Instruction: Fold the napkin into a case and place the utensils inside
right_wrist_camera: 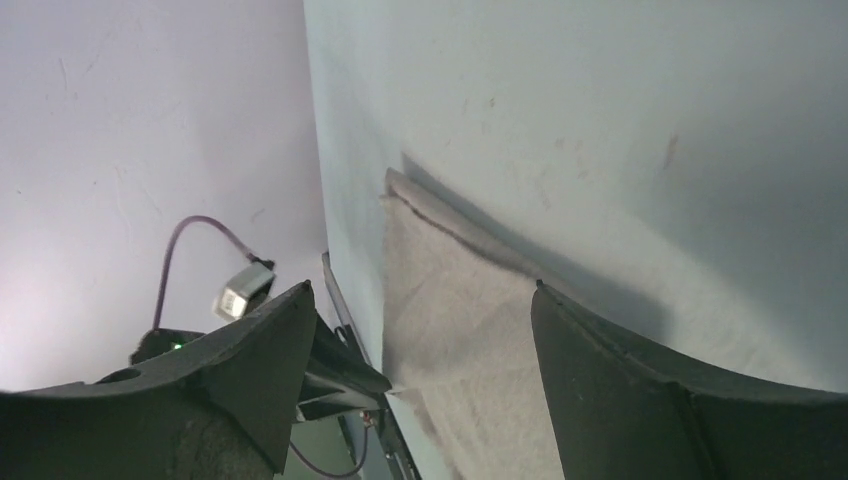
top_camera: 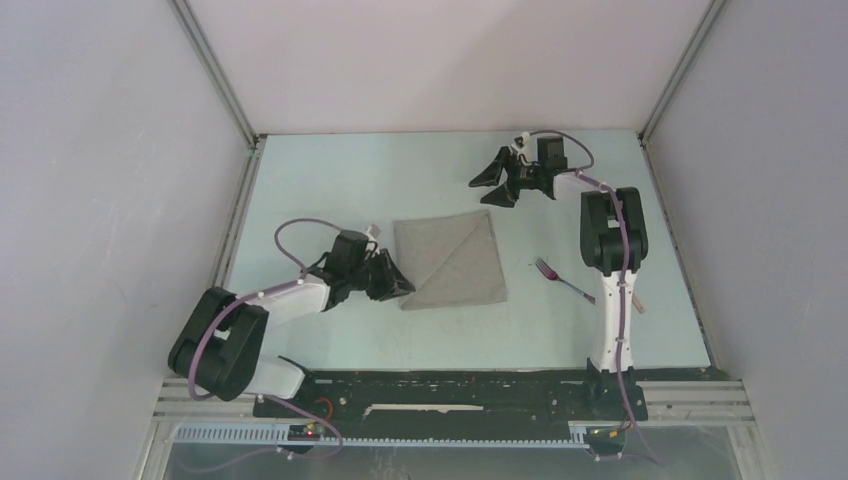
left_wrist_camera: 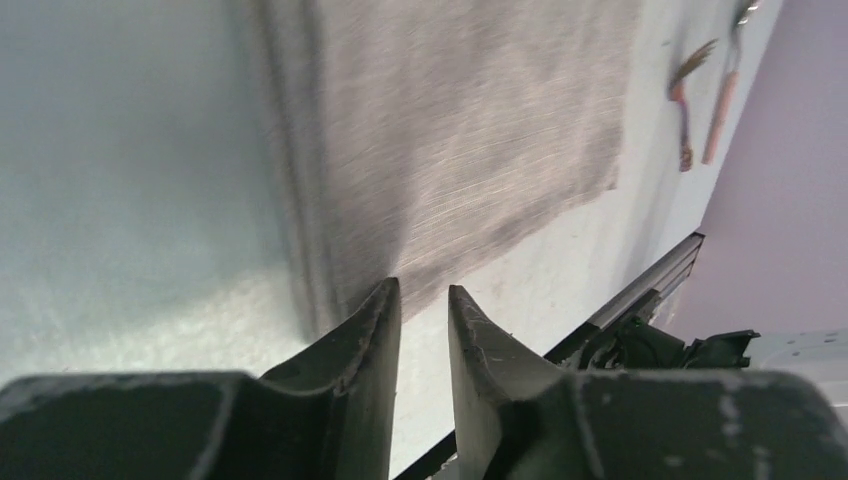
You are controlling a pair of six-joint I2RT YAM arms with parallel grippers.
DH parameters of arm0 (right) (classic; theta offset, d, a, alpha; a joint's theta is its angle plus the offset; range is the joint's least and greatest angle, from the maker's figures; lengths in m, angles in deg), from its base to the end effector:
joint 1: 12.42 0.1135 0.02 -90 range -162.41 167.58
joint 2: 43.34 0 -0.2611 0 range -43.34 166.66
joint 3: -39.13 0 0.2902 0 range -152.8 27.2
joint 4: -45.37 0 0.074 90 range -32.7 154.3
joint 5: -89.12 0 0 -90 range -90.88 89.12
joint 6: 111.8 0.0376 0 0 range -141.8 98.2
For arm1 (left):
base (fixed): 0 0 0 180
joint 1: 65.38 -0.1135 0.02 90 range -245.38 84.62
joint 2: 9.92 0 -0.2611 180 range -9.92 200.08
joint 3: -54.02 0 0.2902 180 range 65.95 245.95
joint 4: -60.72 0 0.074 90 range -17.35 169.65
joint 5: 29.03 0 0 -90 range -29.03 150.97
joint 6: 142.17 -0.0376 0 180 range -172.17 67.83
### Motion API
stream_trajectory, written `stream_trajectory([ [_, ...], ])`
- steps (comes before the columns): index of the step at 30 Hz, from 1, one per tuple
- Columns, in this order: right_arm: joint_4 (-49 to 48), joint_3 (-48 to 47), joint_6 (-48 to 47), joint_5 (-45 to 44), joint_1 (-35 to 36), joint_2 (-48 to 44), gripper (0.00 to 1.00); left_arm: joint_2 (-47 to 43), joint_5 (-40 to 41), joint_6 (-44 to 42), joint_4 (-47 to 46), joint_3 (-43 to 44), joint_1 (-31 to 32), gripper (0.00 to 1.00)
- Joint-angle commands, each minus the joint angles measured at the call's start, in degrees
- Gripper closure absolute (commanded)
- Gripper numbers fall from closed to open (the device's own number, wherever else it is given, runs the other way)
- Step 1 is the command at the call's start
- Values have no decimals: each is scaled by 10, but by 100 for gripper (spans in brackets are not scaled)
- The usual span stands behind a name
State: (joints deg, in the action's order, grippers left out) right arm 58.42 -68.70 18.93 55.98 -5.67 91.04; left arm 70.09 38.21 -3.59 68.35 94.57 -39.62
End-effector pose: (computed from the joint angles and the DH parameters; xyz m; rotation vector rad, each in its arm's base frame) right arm 0.5277 0.0942 0.1101 0.1099 2.3313 1.5493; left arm 0.2393 -0.1316 0.1066 -0.3110 2.5750 -1.0286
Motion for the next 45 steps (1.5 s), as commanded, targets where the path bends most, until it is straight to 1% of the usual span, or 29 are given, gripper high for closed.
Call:
stream_trajectory([
  [1, 35, 58, -34, -17, 22, -114, 14, -30, -8, -29, 56, 84, -1, 66],
  [4, -26, 133, -5, -8, 46, -146, 14, 15, -10, -32, 65, 146, -6, 65],
  [6, -76, 177, 24, -3, 64, -159, 14, 59, -5, -35, 69, 191, -10, 67],
  [8, -101, 197, 35, 1, 81, -160, 14, 104, 4, -39, 72, 233, -13, 71],
  [11, -114, 204, 43, -1, 97, -146, 14, 161, 39, -55, 81, 287, -15, 74],
  [13, -145, 204, 59, 9, 105, -128, 14, 211, 48, -64, 84, 319, -22, 75],
  [16, -177, 204, 79, 19, 107, -97, 14, 259, 59, -72, 88, 356, -39, 75],
  [19, -211, 202, 99, 25, 104, -68, 14, 292, 75, -84, 84, 382, -57, 75],
  [23, -214, 185, 101, 26, 100, -33, 14, 323, 80, -96, 85, 405, -78, 75],
  [27, -194, 163, 89, 26, 100, -7, 14, 327, 82, -99, 86, 403, -91, 75],
  [29, -158, 146, 63, 17, 103, -7, 14, 319, 89, -105, 88, 401, -92, 75],
  [30, -124, 135, 49, 14, 105, -10, 14, 315, 96, -110, 95, 400, -93, 75],
  [33, -70, 109, 17, 4, 109, -32, 14, 297, 119, -122, 119, 403, -95, 74],
  [40, 35, 110, -44, -25, 109, -115, 13, 234, 112, -119, 129, 391, -96, 69],
  [43, 32, 128, -45, -28, 109, -128, 13, 219, 101, -109, 126, 385, -96, 65],
  [45, 11, 132, -31, -23, 107, -120, 13, 228, 65, -92, 108, 388, -96, 64],
])
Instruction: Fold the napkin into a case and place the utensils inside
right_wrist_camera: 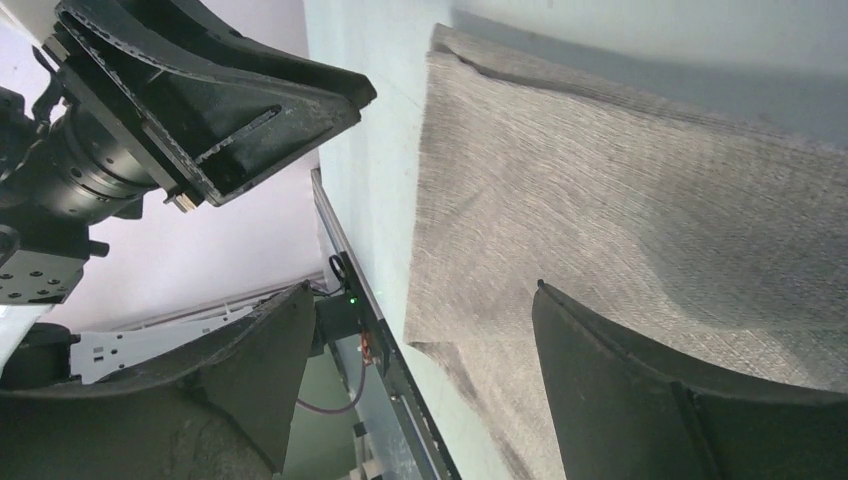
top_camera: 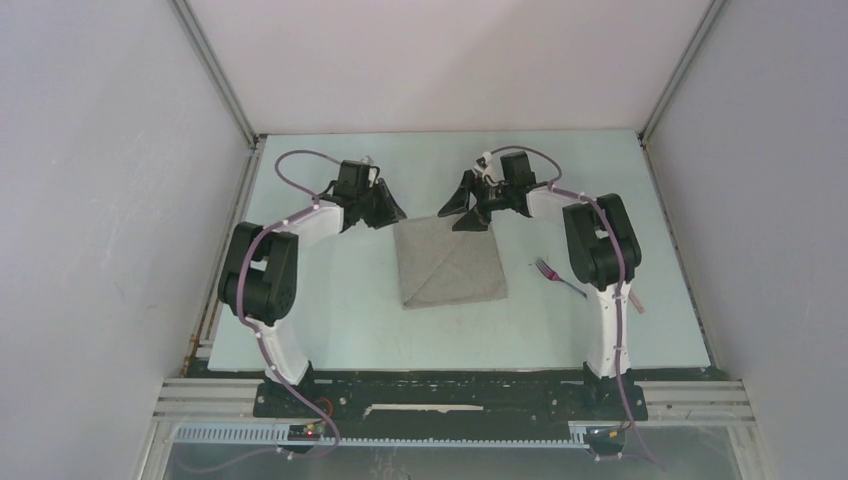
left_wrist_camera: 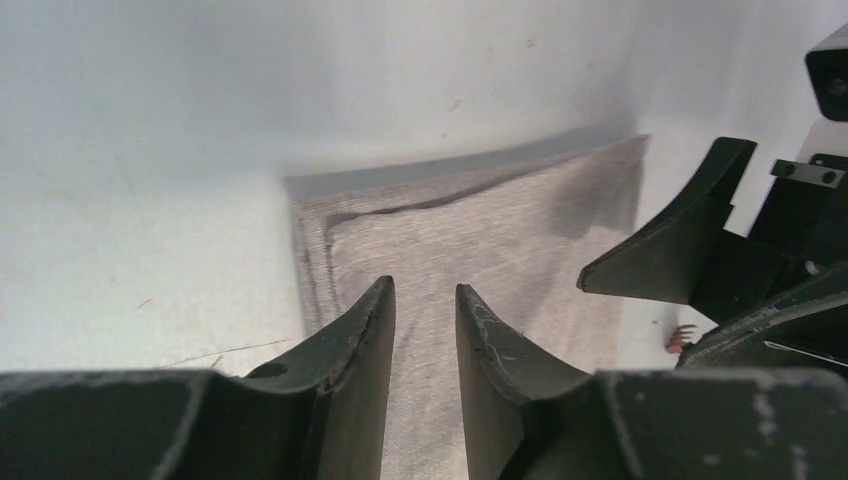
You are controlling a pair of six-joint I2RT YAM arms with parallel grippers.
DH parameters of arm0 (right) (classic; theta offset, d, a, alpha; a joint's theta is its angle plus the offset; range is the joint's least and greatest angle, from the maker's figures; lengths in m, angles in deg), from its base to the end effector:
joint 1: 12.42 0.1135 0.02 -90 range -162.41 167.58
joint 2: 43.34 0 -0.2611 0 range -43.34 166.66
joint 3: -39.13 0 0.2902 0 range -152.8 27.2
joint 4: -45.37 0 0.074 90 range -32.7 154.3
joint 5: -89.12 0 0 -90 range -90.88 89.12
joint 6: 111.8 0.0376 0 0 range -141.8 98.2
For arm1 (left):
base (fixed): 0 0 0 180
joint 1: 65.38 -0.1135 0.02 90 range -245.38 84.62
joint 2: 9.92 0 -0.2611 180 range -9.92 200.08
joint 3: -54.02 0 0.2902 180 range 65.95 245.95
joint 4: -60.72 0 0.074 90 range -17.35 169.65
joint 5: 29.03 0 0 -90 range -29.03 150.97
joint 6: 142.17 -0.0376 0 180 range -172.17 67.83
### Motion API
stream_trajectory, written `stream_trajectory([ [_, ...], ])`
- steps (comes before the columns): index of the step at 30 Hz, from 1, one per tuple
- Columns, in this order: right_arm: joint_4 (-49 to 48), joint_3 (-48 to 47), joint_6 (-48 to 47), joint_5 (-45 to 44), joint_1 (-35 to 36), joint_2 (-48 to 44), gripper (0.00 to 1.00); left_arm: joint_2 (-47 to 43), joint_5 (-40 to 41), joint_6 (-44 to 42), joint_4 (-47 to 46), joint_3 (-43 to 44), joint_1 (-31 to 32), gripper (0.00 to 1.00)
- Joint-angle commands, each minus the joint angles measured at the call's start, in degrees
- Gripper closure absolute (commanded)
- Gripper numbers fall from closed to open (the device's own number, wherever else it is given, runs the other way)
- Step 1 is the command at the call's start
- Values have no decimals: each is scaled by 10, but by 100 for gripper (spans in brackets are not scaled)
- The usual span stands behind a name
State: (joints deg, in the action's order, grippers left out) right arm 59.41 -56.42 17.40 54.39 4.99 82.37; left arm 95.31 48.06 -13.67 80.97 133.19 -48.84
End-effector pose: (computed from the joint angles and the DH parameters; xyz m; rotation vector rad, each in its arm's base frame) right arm 0.4599 0.1766 0.1132 -0.0679 2.4685 1.5944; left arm 0.4057 -0.1292 0.1579 -0.3610 2.4494 -0.7063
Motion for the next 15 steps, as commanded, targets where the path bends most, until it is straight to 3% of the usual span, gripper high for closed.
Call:
stream_trajectory([
  [1, -11, 7, -5, -2, -2, -25, 13, -13, -54, 20, -28, 5, -4, 64],
  [8, -173, -35, 113, 31, -27, 67, 13, 72, -74, 47, -67, 21, -6, 65],
  [15, -126, -88, 79, 28, -70, 127, 12, 93, -34, 31, -48, 10, -30, 65],
])
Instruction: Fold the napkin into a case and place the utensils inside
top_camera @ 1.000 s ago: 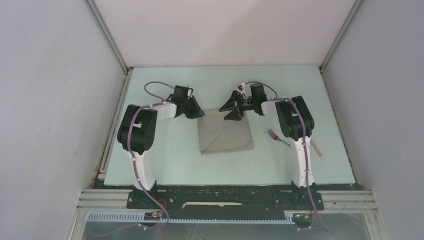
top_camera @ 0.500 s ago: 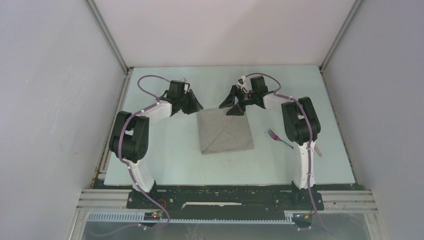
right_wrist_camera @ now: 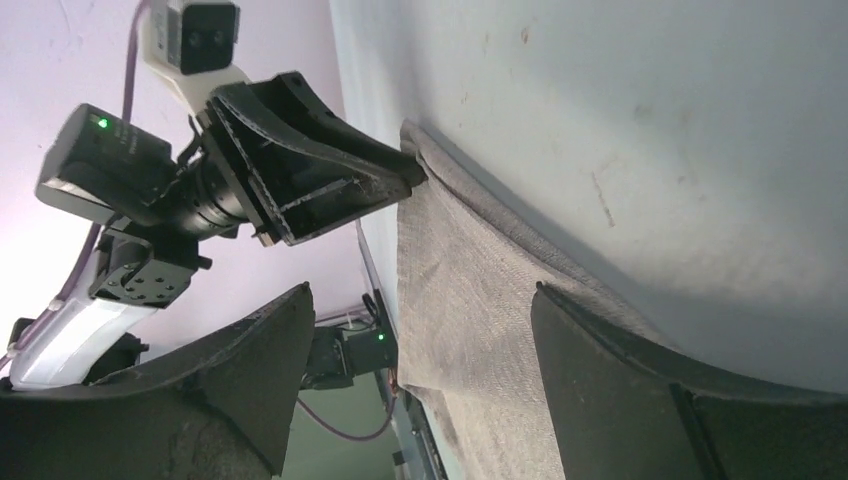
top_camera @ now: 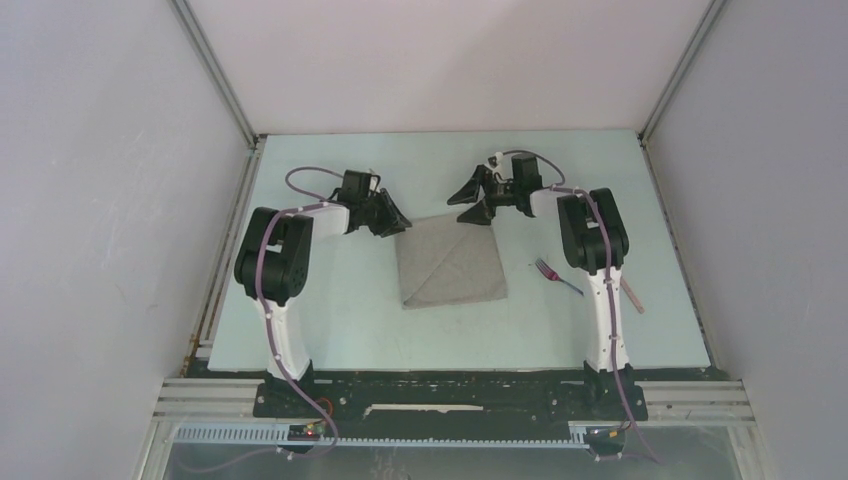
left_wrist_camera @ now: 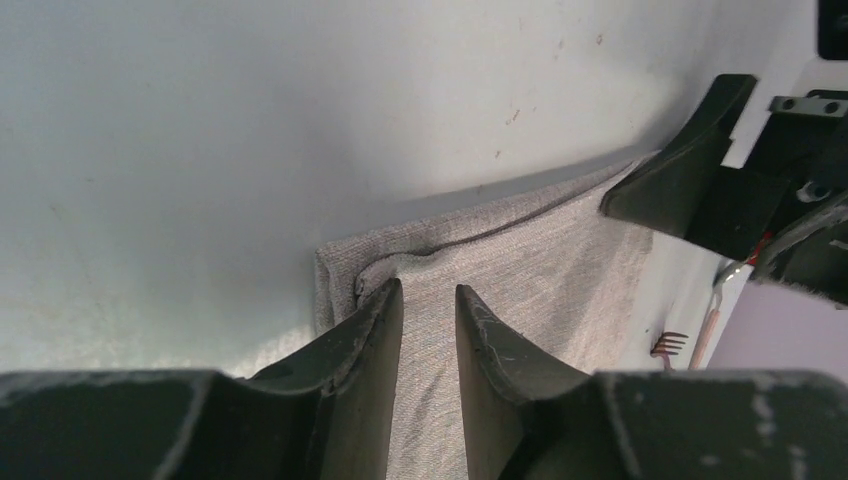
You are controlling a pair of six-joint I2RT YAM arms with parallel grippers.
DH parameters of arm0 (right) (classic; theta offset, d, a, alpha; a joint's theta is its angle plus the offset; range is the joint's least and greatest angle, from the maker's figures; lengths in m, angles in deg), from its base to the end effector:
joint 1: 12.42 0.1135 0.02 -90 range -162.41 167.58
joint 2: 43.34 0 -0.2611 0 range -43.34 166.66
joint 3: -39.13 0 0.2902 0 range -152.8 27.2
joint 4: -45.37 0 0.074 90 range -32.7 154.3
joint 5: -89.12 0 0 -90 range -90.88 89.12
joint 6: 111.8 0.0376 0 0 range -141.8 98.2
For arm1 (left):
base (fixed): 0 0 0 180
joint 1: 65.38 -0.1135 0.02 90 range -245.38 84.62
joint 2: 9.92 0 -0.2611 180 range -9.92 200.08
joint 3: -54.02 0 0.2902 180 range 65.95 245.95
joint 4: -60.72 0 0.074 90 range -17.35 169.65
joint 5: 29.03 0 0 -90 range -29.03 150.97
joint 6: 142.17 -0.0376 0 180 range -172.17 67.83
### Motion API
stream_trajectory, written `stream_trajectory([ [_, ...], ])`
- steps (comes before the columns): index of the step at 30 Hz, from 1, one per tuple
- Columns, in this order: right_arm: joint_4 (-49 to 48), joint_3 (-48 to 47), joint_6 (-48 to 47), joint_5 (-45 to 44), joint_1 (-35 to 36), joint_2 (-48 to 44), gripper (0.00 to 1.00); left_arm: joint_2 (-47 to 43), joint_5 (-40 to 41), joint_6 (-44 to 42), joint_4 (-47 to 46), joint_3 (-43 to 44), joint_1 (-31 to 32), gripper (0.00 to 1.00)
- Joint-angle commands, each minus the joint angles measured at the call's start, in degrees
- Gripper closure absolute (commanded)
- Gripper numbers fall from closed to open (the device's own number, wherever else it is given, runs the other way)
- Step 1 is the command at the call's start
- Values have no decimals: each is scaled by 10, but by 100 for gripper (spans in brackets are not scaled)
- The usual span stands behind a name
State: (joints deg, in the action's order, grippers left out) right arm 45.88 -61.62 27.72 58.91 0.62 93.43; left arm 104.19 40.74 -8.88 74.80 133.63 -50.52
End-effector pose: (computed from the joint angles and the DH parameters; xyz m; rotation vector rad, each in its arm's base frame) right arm 0.4989 0.1489 0.0664 0.0868 2.3782 1.7210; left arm 0.4201 -0.1249 0.1055 -0.4578 2.5051 -0.8630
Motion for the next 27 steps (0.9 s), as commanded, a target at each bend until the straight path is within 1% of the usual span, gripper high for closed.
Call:
stream_trajectory([
  [1, 32, -44, -41, -20, -30, 16, 12, 0, 48, -22, 23, 6, -14, 65],
  [3, 99, -67, -90, -35, -34, 8, 12, -13, 59, -29, 36, 5, -14, 64],
  [5, 196, -87, -148, -65, -32, -20, 12, -35, 55, -27, 41, 0, -14, 63],
  [9, 376, -119, -255, -171, -12, -107, 11, -111, 31, -19, 45, -13, -14, 59],
  [10, 424, -116, -275, -206, -4, -136, 11, -131, 23, -18, 47, -18, -14, 59],
  [13, 470, -53, -311, -289, 38, -222, 11, -196, 8, -20, 61, -35, -14, 57],
  [16, 475, 38, -310, -356, 113, -297, 11, -268, 11, -32, 87, -70, -14, 55],
  [19, 425, 131, -269, -377, 186, -345, 11, -348, 3, -27, 95, -134, -14, 52],
  [21, 380, 175, -238, -386, 223, -361, 11, -406, -11, -4, 83, -195, -14, 39],
  [24, 316, 216, -202, -380, 253, -360, 11, -508, -24, 23, 70, -287, -14, 35],
  [27, 279, 228, -189, -376, 262, -347, 12, -595, -11, 29, 94, -340, -14, 33],
])
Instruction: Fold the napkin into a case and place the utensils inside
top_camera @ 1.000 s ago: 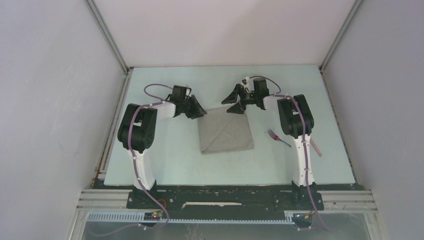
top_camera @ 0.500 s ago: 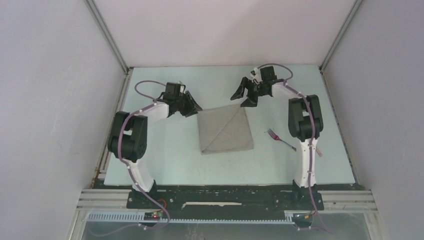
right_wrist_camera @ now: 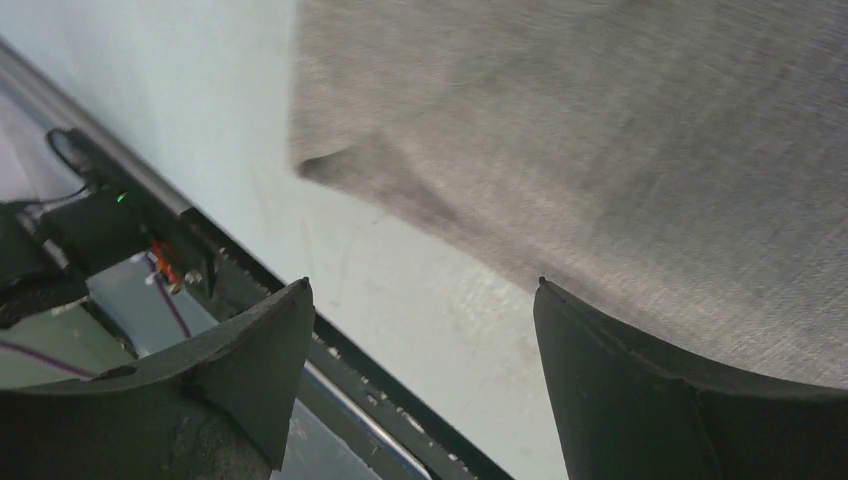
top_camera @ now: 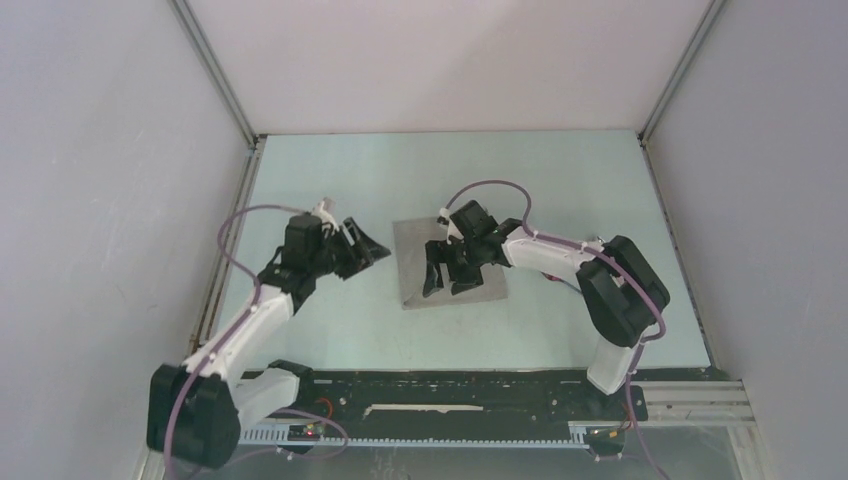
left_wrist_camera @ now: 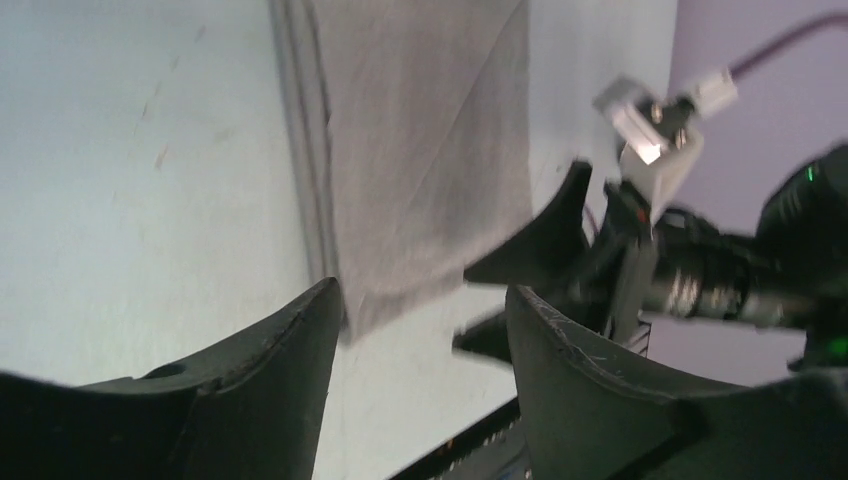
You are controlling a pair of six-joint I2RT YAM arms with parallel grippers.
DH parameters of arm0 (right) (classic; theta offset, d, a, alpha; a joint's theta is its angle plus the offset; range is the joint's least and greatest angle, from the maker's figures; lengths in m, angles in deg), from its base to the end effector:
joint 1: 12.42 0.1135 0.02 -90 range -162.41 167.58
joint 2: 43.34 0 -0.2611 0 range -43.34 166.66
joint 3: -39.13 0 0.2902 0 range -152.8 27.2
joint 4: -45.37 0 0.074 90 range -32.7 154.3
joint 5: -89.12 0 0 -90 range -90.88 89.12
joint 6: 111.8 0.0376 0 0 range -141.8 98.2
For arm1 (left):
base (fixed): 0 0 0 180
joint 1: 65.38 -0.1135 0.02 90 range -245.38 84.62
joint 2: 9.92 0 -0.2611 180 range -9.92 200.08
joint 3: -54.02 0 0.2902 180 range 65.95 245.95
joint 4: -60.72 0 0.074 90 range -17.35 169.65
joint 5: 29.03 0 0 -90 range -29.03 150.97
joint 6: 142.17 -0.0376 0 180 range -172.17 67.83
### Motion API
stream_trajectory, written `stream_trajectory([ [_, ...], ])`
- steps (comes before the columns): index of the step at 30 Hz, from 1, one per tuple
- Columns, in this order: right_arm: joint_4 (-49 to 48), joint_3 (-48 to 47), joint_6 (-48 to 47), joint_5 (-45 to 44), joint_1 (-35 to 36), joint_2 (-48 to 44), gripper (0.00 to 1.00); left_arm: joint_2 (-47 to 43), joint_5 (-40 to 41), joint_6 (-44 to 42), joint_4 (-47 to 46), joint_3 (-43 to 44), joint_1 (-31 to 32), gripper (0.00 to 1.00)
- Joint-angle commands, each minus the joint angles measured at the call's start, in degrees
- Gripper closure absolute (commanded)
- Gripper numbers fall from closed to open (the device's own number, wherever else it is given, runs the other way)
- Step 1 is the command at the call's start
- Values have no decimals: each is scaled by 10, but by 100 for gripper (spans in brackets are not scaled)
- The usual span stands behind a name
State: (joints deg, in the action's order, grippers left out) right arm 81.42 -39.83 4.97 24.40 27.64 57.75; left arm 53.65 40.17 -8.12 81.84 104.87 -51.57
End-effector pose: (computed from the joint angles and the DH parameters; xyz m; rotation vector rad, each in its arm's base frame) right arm 0.2927 0.2671 0.1686 -0.4950 2.7231 0.9506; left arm 0.2663 -0.0792 0.2226 -0.3778 2.2512 -0.9512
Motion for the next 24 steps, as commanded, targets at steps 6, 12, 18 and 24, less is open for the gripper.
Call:
stream_trajectory([
  [6, -91, 10, 36, -23, -5, 36, 18, -181, 20, 28, 72, -79, -3, 31],
  [12, -90, 23, 42, -10, 11, 71, 23, -175, 22, 26, 78, -71, -4, 31],
  [18, -92, 89, 31, -25, 35, 38, 23, -153, 16, 19, 70, -57, -4, 31],
  [24, -79, 184, 9, -12, 47, -5, 22, -148, 9, 15, 65, -57, -3, 31],
])
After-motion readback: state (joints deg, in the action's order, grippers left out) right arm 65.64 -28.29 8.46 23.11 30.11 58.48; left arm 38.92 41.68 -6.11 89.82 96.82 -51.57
